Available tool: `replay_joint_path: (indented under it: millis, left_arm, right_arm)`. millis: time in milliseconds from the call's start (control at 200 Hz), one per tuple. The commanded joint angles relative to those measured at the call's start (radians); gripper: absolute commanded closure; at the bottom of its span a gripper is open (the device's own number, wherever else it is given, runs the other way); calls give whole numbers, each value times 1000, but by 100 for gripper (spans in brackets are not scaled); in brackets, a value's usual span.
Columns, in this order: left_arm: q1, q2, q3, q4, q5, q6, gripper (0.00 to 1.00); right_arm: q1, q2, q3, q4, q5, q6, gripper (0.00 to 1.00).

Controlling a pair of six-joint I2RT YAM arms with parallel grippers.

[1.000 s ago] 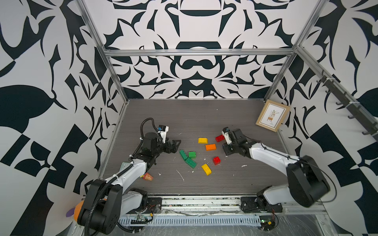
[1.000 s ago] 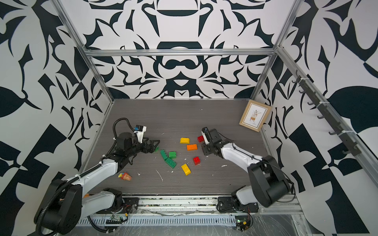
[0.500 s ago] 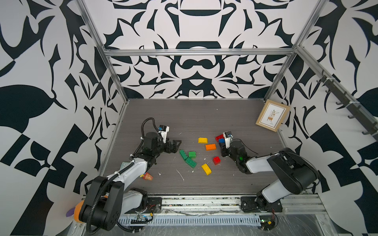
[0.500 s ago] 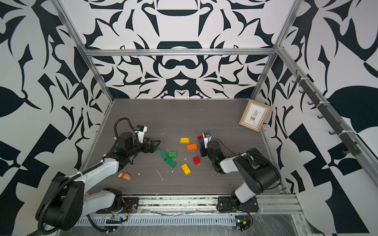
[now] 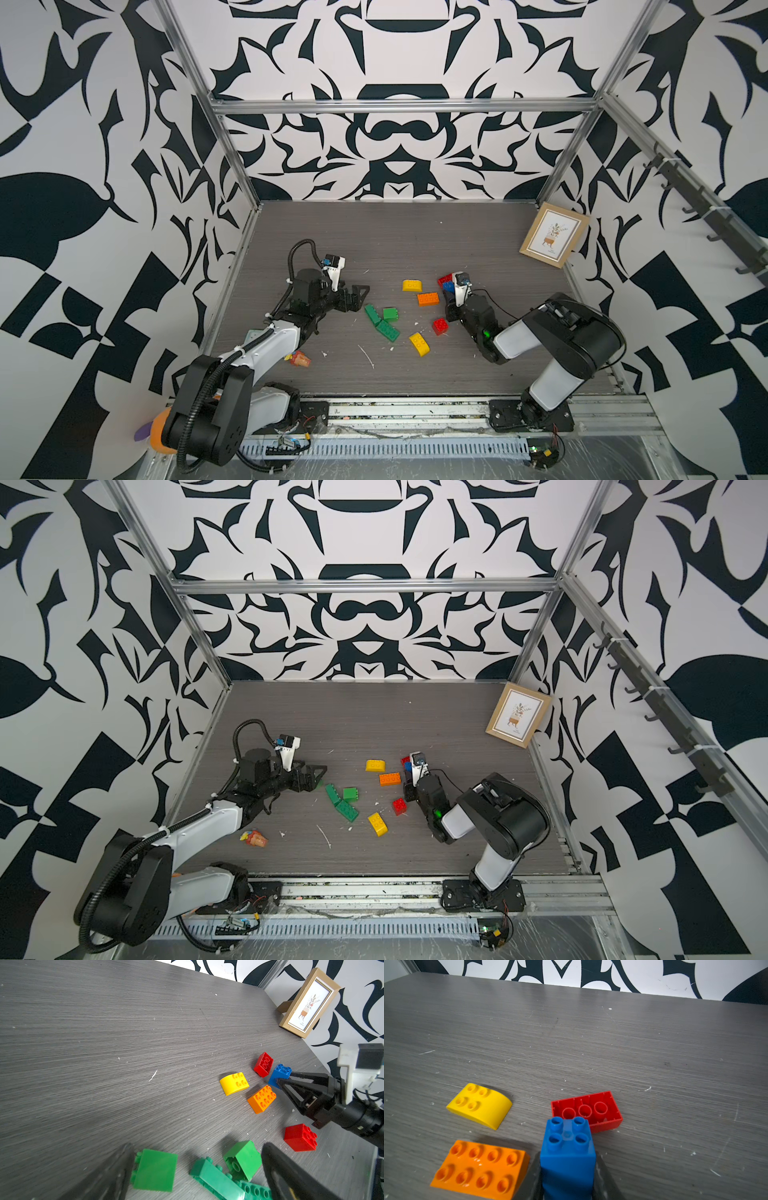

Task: Assemble an ice cream with lego
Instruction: Adjust the lego brick at the center of the board, then pick up the lego brick from the center of the board.

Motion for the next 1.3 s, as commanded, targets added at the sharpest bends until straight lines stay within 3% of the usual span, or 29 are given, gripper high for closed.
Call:
replay_joint_path:
  millis: [0, 205, 655, 835, 900, 1050, 1165, 1295]
  left_arm:
    - [-2, -4, -21, 22, 9, -8, 1]
    - [-2, -11, -22, 22, 15, -13, 1]
    - [-3, -34, -34, 26, 6, -12, 1]
    - [-2, -48, -37, 22, 2, -13, 1]
    - [-2, -51, -37, 22, -1, -12, 1]
    - [-2, -44, -33, 17, -2, -11, 1]
    - [-2, -34, -26, 11, 3, -11, 1]
    - [-3, -33, -22, 8, 11, -13, 1]
  right_arm:
    - [26, -26, -29, 44, 93, 18, 79]
    - [58, -22, -67, 87, 152, 40, 77]
    - [122, -44, -102, 94, 249, 57, 53]
    - [130, -138, -113, -1, 306, 109, 47]
    - [130, -244, -83, -195, 322, 134, 44]
    - [113, -487, 186, -895, 298, 144, 42]
    - [6, -547, 429, -1307, 89, 92, 36]
    - [-116, -392, 770, -1771, -188, 19, 35]
